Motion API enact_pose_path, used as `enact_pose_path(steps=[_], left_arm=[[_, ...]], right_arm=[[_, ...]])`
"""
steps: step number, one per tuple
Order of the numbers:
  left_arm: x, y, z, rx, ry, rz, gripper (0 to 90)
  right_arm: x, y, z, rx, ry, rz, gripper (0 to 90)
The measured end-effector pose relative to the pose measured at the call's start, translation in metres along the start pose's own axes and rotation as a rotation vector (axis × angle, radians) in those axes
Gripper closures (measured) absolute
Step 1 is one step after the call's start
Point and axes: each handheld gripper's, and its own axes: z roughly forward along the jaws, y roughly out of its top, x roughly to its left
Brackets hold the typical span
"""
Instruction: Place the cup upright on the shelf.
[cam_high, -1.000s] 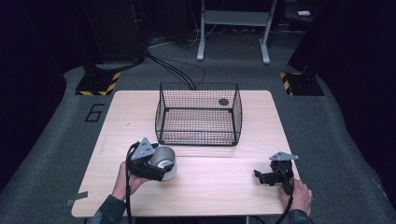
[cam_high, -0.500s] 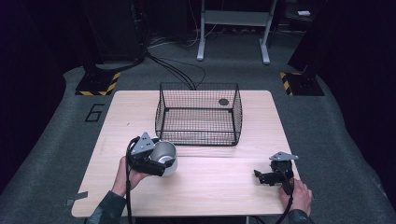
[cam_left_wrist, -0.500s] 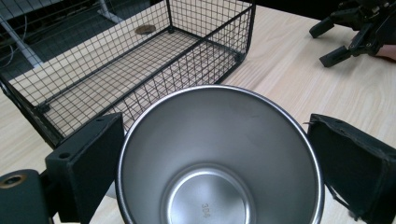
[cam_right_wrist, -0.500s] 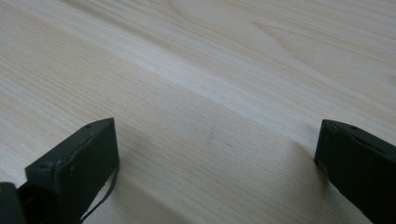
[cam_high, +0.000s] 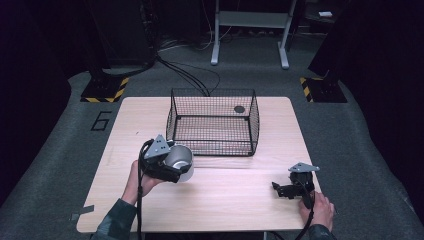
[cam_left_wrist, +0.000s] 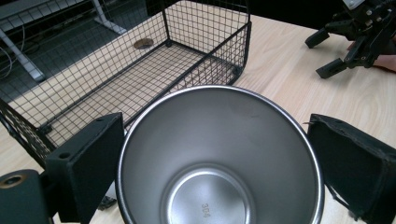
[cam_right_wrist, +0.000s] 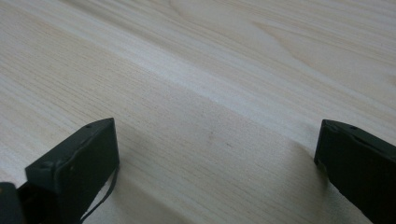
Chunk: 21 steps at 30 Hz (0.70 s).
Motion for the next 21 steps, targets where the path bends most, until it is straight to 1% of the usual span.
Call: enact_pose_path(steps=[3,4,6,7,8,11,13,14,15,16,17,18,19,20,21], left_arm=[[0.000,0.005,0.000,-0.010,0.001,0.000,6.5],[0.001,0.006,0.000,-0.005,-0.002,0.003,6.5],[0.002,0.009,0.000,-0.009,-0.001,0.011,6.5],[0.002,0.011,0.001,-0.009,-0.004,0.008,6.5],[0.003,0.013,0.001,-0.002,0.000,0.018,6.5],[0.004,0.018,0.002,-0.003,-0.008,0.018,6.5],[0.005,0.020,0.002,-0.011,-0.007,0.011,6.4],[0.006,0.021,0.002,-0.007,-0.010,0.017,6.5],[0.007,0.022,0.003,-0.006,-0.016,0.010,6.5],[0.007,0.023,0.003,-0.014,-0.009,0.010,6.5],[0.008,0.025,0.003,-0.007,-0.019,0.005,6.5],[0.008,0.026,0.004,-0.009,-0.018,0.011,6.5],[0.008,0.027,0.004,-0.006,-0.018,0.011,6.5],[0.009,0.028,0.005,-0.012,-0.011,0.012,6.5],[0.009,0.030,0.005,-0.009,-0.017,0.007,6.5]], right_arm=[[0.000,0.000,0.000,0.000,0.000,0.000,0.0],[0.000,0.000,0.000,0.000,0.000,0.000,0.0],[0.000,0.000,0.000,0.000,0.000,0.000,0.0],[0.000,0.000,0.000,0.000,0.000,0.000,0.0],[0.000,0.000,0.000,0.000,0.000,0.000,0.0],[0.000,0.000,0.000,0.000,0.001,-0.001,0.0],[0.000,0.000,0.000,0.000,0.001,-0.001,0.0],[0.000,0.000,0.000,0.000,0.001,-0.001,0.0],[0.000,0.000,0.000,0.000,0.001,-0.001,0.0],[0.000,0.000,0.000,0.000,0.001,-0.001,0.0],[0.000,0.000,0.000,-0.001,0.000,-0.001,0.0],[0.000,0.000,0.000,0.000,0.001,-0.002,0.0],[0.000,0.000,0.000,-0.002,0.000,-0.001,0.0],[0.000,0.000,0.000,0.000,0.001,-0.001,0.0],[0.000,0.000,0.000,-0.001,0.001,-0.001,0.0]])
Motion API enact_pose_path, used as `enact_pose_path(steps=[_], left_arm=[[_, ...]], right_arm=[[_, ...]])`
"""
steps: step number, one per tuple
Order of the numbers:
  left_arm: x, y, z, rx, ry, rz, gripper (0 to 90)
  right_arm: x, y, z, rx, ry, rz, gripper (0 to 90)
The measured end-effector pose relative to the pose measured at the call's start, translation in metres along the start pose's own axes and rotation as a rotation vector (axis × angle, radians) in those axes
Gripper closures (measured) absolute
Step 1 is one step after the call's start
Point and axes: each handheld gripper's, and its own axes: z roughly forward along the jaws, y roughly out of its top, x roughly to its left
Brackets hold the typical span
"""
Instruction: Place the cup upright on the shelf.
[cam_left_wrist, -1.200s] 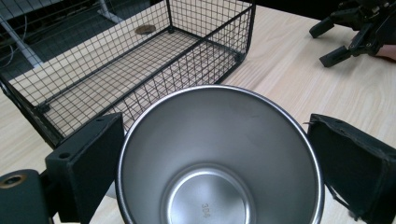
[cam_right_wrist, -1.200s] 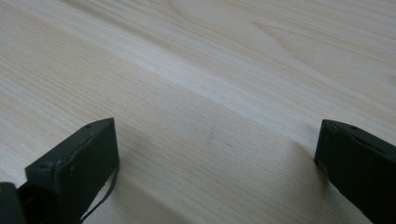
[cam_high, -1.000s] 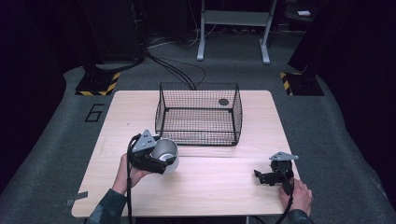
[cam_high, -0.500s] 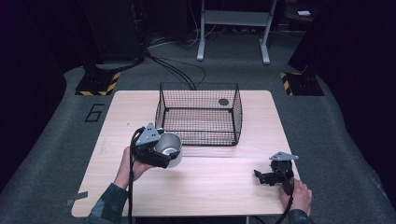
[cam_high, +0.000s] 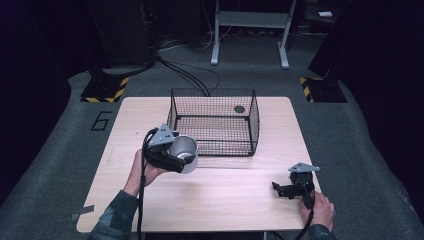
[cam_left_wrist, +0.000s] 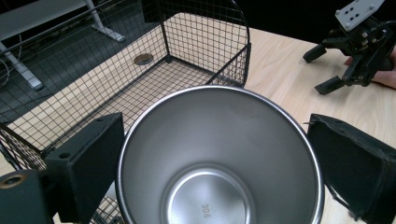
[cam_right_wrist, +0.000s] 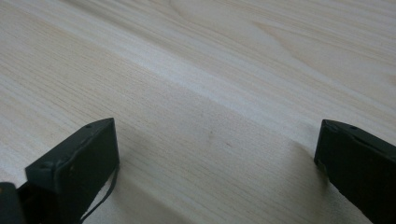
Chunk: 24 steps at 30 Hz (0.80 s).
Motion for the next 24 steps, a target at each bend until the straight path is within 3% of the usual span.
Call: enact_pose_path(steps=[24], left_arm=[[0.019,0.036,0.015,-0.011,-0.001,0.019,6.5]], right_arm=[[0.000,0.000,0.000,0.001,-0.001,0.000,0.0]])
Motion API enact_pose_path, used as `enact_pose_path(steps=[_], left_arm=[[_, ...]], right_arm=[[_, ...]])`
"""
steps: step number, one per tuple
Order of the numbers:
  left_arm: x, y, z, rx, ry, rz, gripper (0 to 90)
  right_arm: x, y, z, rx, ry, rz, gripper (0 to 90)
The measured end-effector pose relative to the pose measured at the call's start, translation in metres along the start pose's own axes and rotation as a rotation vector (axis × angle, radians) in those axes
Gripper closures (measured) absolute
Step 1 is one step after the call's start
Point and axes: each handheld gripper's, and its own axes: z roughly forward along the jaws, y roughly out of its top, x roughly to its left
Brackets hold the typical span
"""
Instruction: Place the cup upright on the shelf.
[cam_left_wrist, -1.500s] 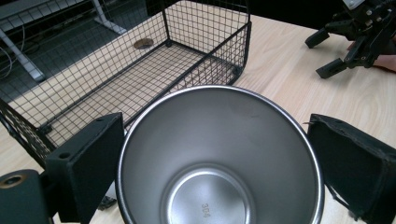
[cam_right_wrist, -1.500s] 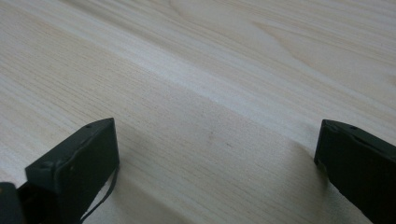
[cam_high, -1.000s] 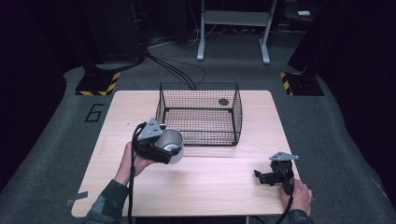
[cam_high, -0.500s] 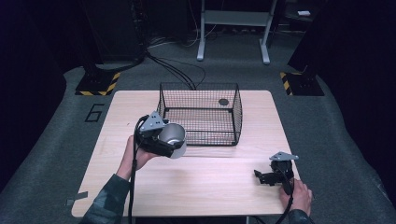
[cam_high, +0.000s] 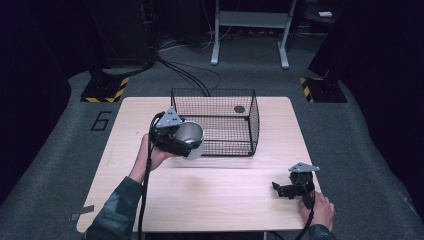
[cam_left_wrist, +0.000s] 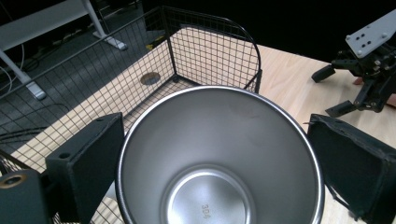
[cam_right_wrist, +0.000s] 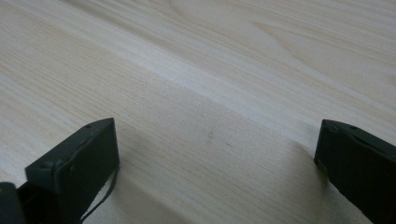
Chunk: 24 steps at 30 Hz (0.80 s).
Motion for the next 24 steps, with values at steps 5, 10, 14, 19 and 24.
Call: enact_pose_path(steps=[5,10,14,19,24], left_arm=[[0.004,0.008,0.006,0.000,0.004,0.002,6.5],[0.007,0.013,0.012,0.000,0.013,0.001,6.5],[0.009,0.020,0.018,0.000,0.016,-0.005,6.5],[0.013,0.027,0.022,-0.005,0.022,-0.002,6.5],[0.018,0.034,0.028,-0.002,0.026,0.000,6.5]], right_arm=[[0.000,0.000,0.000,-0.001,0.001,0.000,0.0],[0.000,0.000,0.000,-0.001,0.000,-0.001,0.0],[0.000,0.000,0.000,0.000,0.000,0.000,0.0],[0.000,0.000,0.000,-0.009,-0.002,0.001,0.0],[0.000,0.000,0.000,0.000,0.000,-0.001,0.0]])
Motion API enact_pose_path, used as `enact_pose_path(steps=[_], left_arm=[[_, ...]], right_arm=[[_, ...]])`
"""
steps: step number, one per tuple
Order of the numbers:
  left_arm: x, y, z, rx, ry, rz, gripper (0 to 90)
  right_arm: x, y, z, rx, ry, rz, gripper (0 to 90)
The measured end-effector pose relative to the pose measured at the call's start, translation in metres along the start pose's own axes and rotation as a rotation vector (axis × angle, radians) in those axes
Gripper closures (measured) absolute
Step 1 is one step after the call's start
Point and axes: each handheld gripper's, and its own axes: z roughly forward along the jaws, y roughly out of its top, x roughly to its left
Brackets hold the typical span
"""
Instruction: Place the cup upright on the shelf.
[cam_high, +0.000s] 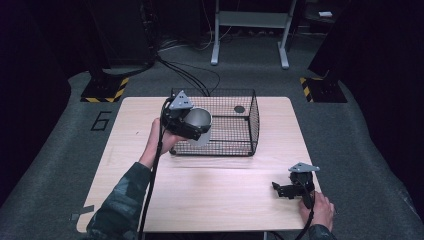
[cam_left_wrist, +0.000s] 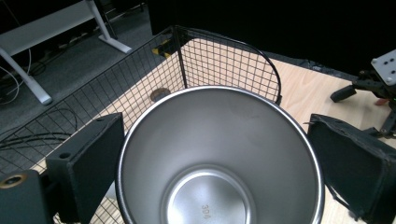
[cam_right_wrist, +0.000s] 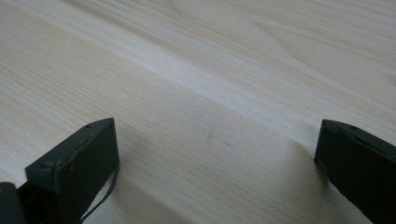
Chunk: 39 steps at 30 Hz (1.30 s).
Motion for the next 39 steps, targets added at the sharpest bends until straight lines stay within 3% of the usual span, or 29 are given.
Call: enact_pose_path(steps=[20,33,39], left_arm=[[0.020,0.016,0.034,0.008,0.032,-0.047,6.5],[0.032,0.009,0.057,0.038,0.079,-0.096,6.5],[0.037,0.006,0.069,0.061,0.099,-0.096,6.5]], right_arm=[[0.000,0.000,0.000,-0.005,-0.001,0.000,0.0],[0.000,0.000,0.000,0.000,0.000,0.000,0.0],[0.000,0.000,0.000,0.000,0.000,-0.001,0.0]])
